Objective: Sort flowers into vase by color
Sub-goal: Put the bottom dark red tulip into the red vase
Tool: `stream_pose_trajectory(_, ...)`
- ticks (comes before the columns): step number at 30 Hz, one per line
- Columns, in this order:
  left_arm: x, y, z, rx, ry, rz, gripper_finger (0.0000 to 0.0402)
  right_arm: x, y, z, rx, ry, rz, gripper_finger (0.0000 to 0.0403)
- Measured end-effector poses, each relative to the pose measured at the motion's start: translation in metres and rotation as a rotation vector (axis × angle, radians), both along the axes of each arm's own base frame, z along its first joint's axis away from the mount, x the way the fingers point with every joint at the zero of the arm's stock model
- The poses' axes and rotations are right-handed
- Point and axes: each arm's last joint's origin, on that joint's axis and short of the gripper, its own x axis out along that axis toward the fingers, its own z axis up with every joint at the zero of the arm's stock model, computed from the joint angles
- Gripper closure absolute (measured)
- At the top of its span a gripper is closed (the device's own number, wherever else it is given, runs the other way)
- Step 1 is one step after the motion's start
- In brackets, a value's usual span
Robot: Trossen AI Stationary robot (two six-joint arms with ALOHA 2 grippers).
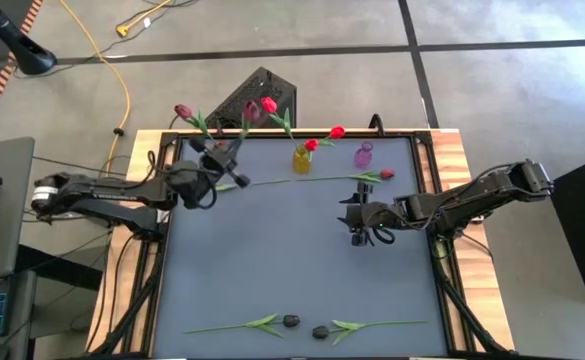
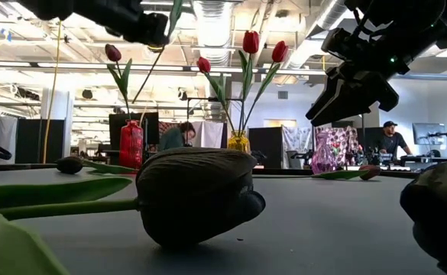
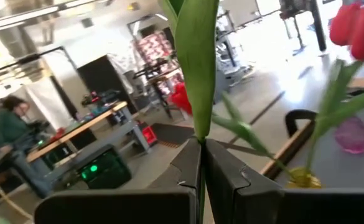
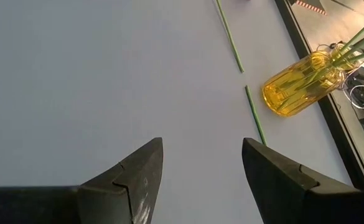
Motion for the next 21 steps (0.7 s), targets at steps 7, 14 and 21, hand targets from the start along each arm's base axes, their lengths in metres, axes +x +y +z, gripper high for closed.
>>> stream_pose_trajectory(7, -0.006, 0.01, -0.014, 0.032, -0.024, -0.011, 0.0401, 0.0, -0.002, 0.0, -0.013, 0.006, 0.003, 0.0159)
stream_pose_trajectory(14, -0.017, 0.012, -0.026, 0.126, -0.114, -0.076, 0.0401, 0.0, -0.003, 0.0, -0.013, 0.007, -0.004, 0.0159)
stream_pose_trajectory(21, -0.027, 0.023, -0.037, 0.136, -0.108, -0.003, 0.0401, 0.0, -0.003, 0.0, -0.013, 0.006, -0.004, 0.0159)
